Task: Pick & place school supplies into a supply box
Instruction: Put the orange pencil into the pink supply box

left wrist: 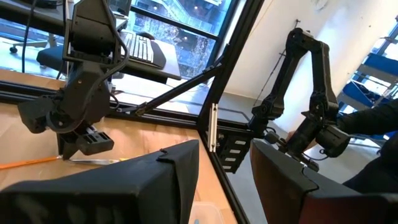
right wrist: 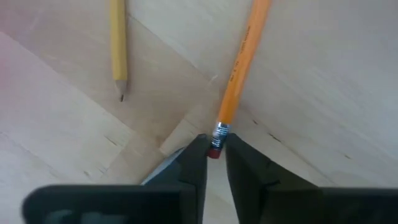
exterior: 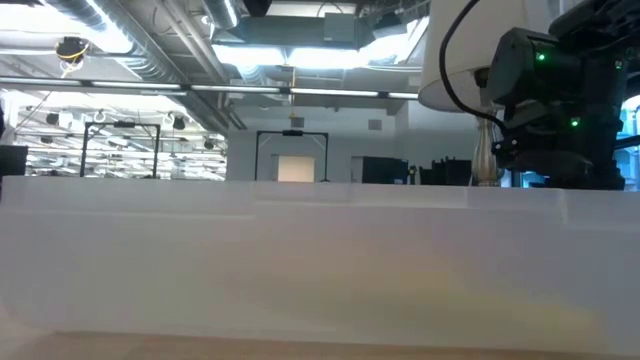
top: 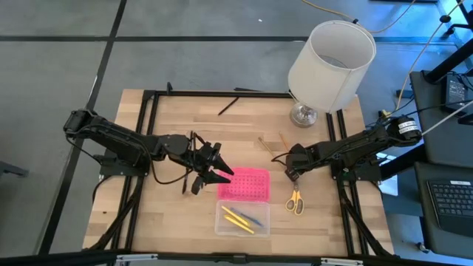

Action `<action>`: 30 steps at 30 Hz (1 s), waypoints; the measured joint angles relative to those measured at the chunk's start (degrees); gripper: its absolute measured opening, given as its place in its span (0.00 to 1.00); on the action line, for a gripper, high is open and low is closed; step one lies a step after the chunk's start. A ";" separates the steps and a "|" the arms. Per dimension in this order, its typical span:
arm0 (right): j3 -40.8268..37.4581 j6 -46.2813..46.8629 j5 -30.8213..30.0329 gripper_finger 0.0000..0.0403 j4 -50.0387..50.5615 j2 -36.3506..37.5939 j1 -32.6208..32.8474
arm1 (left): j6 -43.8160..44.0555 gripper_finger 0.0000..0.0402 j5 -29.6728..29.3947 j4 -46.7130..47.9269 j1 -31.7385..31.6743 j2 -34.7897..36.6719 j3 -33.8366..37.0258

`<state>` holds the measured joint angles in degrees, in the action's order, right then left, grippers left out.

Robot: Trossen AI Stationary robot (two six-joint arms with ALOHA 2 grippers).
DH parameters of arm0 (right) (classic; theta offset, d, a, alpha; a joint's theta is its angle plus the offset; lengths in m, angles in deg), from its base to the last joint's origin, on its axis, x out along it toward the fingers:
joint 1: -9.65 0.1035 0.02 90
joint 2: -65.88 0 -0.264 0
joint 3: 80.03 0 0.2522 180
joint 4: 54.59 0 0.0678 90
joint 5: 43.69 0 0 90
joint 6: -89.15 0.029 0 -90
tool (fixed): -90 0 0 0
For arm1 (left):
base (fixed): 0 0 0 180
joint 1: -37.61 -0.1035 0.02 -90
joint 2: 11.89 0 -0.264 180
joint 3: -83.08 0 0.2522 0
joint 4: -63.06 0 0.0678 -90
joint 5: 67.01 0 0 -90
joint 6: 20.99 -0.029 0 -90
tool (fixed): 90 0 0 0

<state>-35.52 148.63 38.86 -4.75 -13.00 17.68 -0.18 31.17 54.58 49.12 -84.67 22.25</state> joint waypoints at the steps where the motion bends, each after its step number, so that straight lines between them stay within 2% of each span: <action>1: 0.01 -0.04 -0.05 0.13 -0.03 0.00 0.00 | 0.01 0.34 0.00 0.00 0.00 0.00 0.00; 8: -0.01 -2.37 -1.06 0.05 0.34 -0.02 0.07 | 0.01 0.34 0.01 0.00 0.00 0.00 0.00; 13: 0.41 -2.86 -1.25 0.04 1.61 0.04 0.06 | 0.03 0.34 0.00 -0.02 0.00 0.00 0.00; 18: 2.80 -4.16 -0.88 0.04 8.14 1.62 0.04 | 0.03 0.34 0.00 -0.02 0.00 0.00 0.00; 24: 8.13 -4.39 -1.31 0.04 14.58 4.38 0.17 | 0.01 0.34 0.00 -0.01 0.02 0.00 0.00; 30: 14.55 -4.82 -1.29 0.04 14.74 6.38 2.62 | 0.06 0.34 0.00 -0.06 0.01 0.00 0.00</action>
<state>-20.97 143.81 37.58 9.99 -6.61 20.30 -0.11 31.17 54.52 49.12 -84.67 22.25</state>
